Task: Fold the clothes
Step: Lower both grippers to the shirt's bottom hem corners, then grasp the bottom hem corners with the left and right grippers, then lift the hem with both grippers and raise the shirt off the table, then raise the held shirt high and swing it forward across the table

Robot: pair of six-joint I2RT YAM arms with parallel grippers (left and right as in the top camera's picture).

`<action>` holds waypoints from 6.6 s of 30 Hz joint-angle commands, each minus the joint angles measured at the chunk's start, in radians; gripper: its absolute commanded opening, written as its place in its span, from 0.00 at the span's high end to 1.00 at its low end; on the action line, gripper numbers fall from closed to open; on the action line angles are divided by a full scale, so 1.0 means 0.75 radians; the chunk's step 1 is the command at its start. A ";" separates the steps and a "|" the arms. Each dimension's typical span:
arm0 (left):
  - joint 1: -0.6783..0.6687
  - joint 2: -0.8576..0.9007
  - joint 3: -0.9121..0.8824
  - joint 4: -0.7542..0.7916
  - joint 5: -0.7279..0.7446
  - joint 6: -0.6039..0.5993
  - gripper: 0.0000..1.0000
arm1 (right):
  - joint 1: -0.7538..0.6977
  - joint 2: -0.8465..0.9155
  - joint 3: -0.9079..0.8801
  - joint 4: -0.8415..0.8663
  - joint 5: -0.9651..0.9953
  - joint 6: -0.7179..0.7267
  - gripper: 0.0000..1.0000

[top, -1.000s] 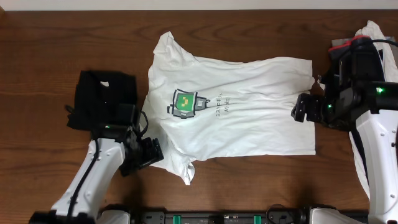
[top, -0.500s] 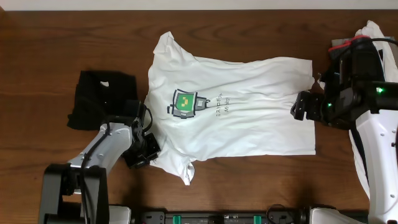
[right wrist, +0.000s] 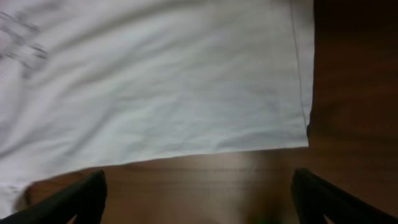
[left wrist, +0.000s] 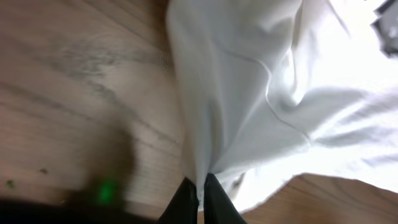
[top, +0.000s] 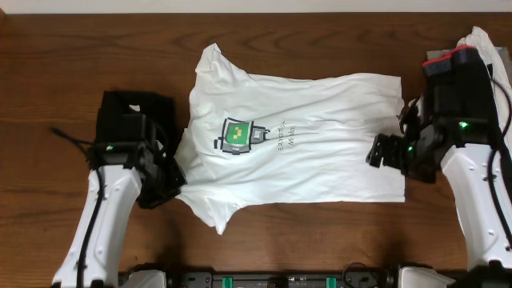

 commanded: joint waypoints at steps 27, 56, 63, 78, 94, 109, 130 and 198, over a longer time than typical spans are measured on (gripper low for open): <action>0.058 -0.180 0.026 -0.156 -0.102 0.097 0.93 | -0.025 0.018 -0.561 0.616 0.059 0.385 0.96; -0.498 -0.052 -0.168 0.099 -0.004 0.106 0.55 | -0.025 0.008 -0.482 0.516 -0.085 0.231 0.41; -0.709 0.253 -0.168 0.158 -0.103 0.120 0.50 | -0.025 0.008 -0.482 0.514 -0.110 0.230 0.39; -0.726 0.425 -0.123 0.172 0.022 0.161 0.50 | -0.025 0.008 -0.482 0.512 -0.119 0.230 0.39; -0.722 0.360 0.059 -0.097 0.007 0.165 0.94 | -0.106 0.008 -0.482 0.419 -0.117 0.212 0.39; -0.722 0.275 0.190 -0.205 -0.074 0.170 0.94 | -0.220 0.009 -0.550 0.380 -0.129 0.406 0.43; -0.722 0.271 0.244 -0.273 -0.099 0.169 0.94 | -0.220 -0.042 -0.521 0.557 -0.333 0.293 0.99; -0.553 0.549 2.423 -0.325 -0.670 0.643 0.94 | -0.221 -0.019 1.186 0.272 -0.164 0.136 0.99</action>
